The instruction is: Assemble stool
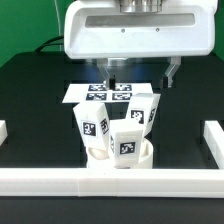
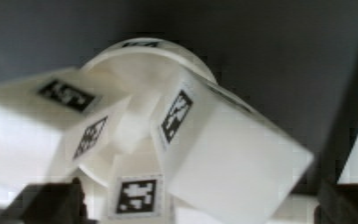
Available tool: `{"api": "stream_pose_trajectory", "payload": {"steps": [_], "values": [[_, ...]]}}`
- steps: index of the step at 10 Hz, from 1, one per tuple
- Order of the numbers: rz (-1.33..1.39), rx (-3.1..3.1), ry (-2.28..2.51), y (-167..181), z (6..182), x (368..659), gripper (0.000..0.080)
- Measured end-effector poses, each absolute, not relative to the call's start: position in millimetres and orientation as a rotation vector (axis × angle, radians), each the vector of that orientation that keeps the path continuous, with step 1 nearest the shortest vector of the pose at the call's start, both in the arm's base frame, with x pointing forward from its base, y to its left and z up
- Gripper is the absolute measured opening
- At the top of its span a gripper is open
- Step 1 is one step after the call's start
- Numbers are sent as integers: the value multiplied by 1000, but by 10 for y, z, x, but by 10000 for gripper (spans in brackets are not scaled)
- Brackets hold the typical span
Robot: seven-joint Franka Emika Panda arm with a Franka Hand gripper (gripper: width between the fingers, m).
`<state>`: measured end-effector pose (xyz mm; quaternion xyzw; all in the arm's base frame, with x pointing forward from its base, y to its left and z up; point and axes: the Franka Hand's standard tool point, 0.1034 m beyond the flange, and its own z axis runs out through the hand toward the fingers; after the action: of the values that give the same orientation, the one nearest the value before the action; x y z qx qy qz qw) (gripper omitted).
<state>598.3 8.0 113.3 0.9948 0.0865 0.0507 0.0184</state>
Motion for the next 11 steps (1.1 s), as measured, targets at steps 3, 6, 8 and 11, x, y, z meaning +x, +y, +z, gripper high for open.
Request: {"api": "stream_pose_trajectory", "payload": {"steps": [3,6,8,11], "values": [[119,2940,843,183,1146,5973,649],[100,2856,1075,186,1152,5967,649],[76,2762,1241,132,1155,5971,649],[54,2762,1240,133,1073,5946,649]]}}
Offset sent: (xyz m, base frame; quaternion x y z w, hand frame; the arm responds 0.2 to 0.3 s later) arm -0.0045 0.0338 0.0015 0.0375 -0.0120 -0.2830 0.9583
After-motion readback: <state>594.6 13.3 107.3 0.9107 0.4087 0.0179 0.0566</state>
